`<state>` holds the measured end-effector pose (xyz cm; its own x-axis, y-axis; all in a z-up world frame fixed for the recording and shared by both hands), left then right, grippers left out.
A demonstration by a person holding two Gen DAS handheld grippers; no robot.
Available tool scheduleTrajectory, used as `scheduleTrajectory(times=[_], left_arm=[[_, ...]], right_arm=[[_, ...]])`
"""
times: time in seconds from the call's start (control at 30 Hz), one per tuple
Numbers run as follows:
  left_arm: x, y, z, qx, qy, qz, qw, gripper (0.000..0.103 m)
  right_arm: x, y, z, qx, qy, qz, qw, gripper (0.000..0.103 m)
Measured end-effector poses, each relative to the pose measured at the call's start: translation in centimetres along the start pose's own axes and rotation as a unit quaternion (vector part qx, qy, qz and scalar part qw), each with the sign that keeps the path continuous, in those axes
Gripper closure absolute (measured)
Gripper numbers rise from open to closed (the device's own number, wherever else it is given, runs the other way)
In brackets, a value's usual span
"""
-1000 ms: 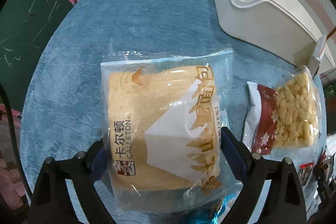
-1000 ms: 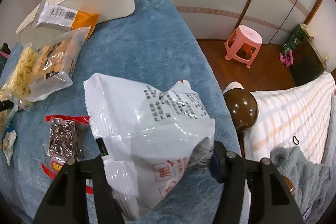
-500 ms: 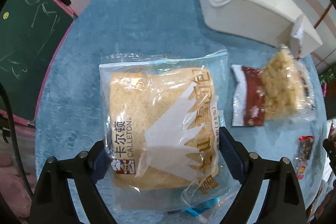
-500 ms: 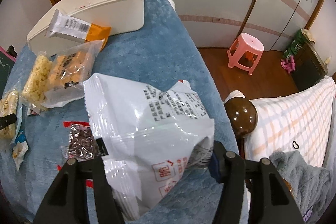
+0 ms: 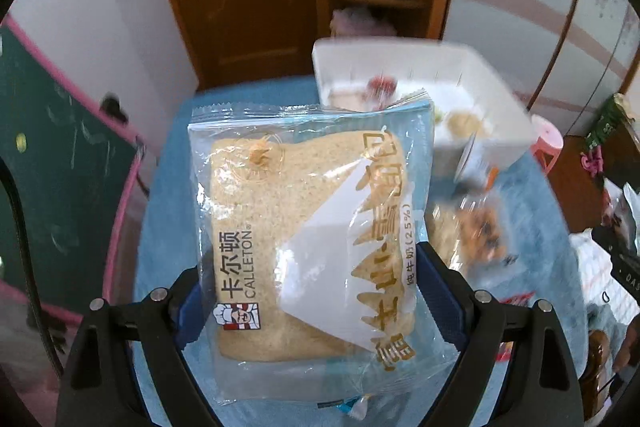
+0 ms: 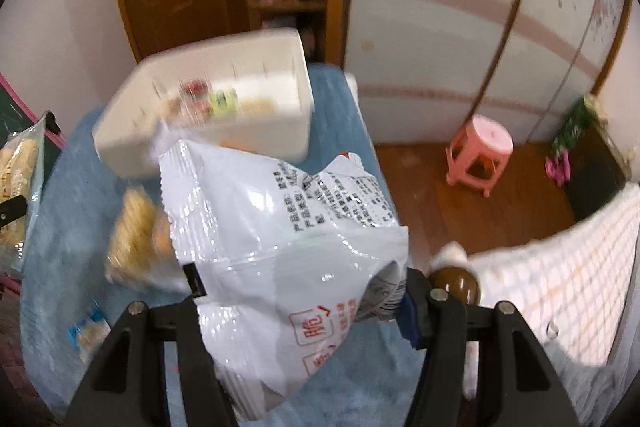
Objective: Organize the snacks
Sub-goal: 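Carry the Calleton bread bag and white bag into the bin, open both tools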
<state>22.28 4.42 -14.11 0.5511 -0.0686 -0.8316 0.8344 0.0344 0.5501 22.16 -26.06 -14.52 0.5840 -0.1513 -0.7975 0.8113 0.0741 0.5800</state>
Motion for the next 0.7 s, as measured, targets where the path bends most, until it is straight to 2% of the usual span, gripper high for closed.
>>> scheduleTrajectory(times=[0.13, 0.37, 0.57, 0.7], left_arm=[[-2.3, 5.4, 1.3, 0.017, -0.007, 0.026, 0.9995, 0.013], [-6.0, 15.2, 4.4, 0.068, 0.029, 0.089, 0.9933, 0.013], [-5.4, 21.2, 6.3, 0.076, 0.033, 0.104, 0.9911, 0.013], [-2.7, 23.0, 7.1, 0.072, 0.036, 0.100, 0.9917, 0.013]], right_arm=[[-3.0, 6.1, -0.6, -0.007, 0.011, 0.052, 0.999, 0.043], [-8.1, 16.6, -2.3, -0.032, 0.007, 0.144, 0.989, 0.043], [-7.5, 23.4, -3.3, -0.008, 0.043, 0.148, 0.988, 0.043], [-4.9, 25.4, -4.7, -0.001, 0.070, 0.128, 0.989, 0.043]])
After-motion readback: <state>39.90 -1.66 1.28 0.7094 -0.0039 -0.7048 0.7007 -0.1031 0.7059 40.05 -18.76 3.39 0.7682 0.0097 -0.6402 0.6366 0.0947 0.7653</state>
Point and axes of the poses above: each gripper's, at about its wrist camera, not at the fingertips, and x roughly the way its jaws point, z to its right, y to its top, the point moved 8 cm from there along x, roughly the way its jaws point, and after that the axes turned 7 degrees about -y, right-handed, at the moved point
